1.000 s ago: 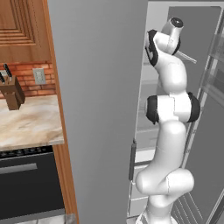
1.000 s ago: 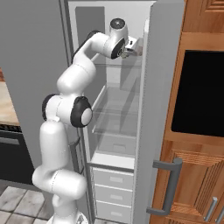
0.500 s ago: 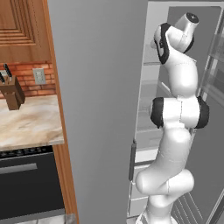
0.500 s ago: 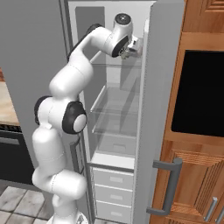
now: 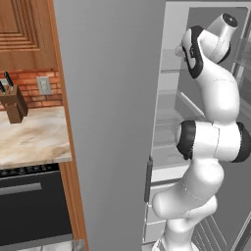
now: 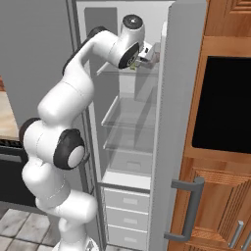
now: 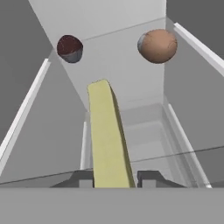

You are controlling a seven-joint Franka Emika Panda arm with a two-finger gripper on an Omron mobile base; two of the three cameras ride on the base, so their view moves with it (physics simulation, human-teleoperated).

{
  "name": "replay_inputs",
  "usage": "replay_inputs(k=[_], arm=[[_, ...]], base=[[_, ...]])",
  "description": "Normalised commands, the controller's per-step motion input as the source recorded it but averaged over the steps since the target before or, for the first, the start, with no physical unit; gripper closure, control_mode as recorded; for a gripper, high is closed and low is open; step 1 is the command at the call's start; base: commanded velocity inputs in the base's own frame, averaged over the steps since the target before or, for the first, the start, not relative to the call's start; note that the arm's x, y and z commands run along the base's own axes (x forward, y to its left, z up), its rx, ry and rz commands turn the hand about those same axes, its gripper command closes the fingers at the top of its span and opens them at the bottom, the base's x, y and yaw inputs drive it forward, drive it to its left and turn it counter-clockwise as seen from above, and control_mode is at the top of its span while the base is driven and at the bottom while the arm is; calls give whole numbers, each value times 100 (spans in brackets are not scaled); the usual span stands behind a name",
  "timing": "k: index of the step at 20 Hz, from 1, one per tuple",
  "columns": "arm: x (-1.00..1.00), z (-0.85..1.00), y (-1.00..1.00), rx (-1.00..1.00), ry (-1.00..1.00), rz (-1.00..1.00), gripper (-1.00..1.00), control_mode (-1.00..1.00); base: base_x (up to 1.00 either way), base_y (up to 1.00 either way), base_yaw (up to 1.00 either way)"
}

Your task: Pick the egg and butter from the fridge and place them by the bowl for mixing.

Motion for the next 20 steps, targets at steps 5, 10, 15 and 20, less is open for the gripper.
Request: replay_inputs(k=[5, 10, 15, 20], arm=[[-76, 0, 25, 0, 0, 0, 100, -100], [-70, -1, 18, 1, 3, -4, 100, -100], [-83, -5, 16, 0, 0, 0, 100, -100], [-82, -18, 28, 0, -2, 0, 100, -100]], base=[[0, 0, 0], [0, 0, 0], [0, 0, 0], [0, 0, 0]])
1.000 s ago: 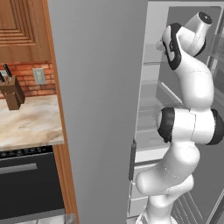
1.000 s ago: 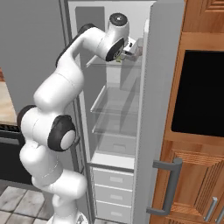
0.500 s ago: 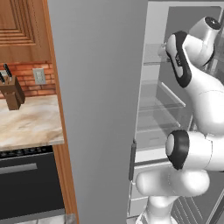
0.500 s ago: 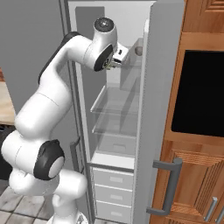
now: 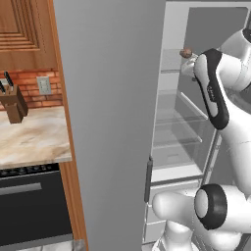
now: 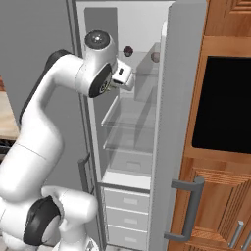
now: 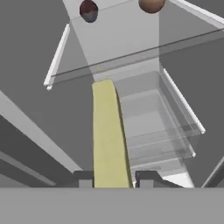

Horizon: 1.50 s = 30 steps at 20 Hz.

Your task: Pick the egg and butter from the fridge and place them by the bowl for mixing.

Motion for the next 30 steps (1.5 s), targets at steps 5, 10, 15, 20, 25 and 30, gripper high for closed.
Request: replay_inputs(k=[5, 10, 15, 20, 25, 30], arm=[[-57, -32, 30, -1, 10, 0, 100, -100], [-39, -43, 29, 0, 10, -2, 100, -100], [-18, -50, 27, 0, -1, 0, 100, -100], [-6, -42, 22, -6, -10, -2, 100, -100], [-1, -41, 15, -8, -7, -7, 100, -100], [0, -3, 0, 1, -1, -1, 100, -100]], base=[[0, 0, 0], [0, 0, 0], [0, 0, 0], [0, 0, 0], [0, 0, 0], [0, 0, 0]])
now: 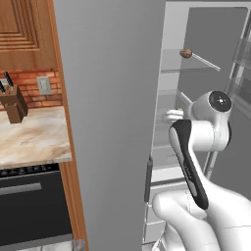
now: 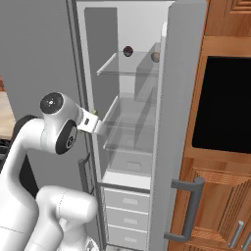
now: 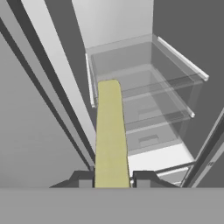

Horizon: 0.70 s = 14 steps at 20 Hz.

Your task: Pick the egg and butter from the fridge and place them by the bowl for mixing.

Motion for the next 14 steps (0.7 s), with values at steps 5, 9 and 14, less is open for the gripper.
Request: replay_inputs(k=[5, 9, 14], arm=[[0, 0, 0, 0, 0, 0, 100, -100], [0, 0, 0, 0, 0, 0, 100, 100], [0, 0, 0, 0, 0, 0, 100, 100]], base=[[0, 0, 0], [0, 0, 0], [-32, 0, 5]])
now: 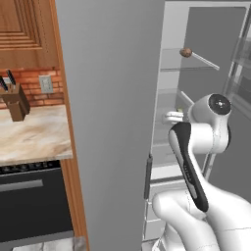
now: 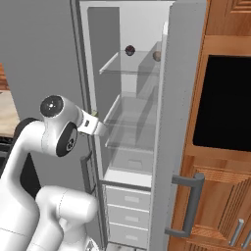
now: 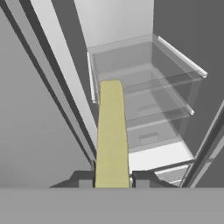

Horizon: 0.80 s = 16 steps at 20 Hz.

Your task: Pick the egg and butter from the fridge and place them by the bowl for mixing.

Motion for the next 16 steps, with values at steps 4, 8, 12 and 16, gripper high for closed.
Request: replay_inputs(k=[4, 8, 12, 16], arm=[[0, 0, 0, 0, 0, 0, 100, 100], [0, 0, 0, 0, 0, 0, 100, 100], [0, 0, 0, 0, 0, 0, 100, 100], [0, 0, 0, 0, 0, 0, 100, 100]], base=[[-40, 18, 8], [-38, 41, 14], [-16, 68, 13], [-9, 56, 56]])
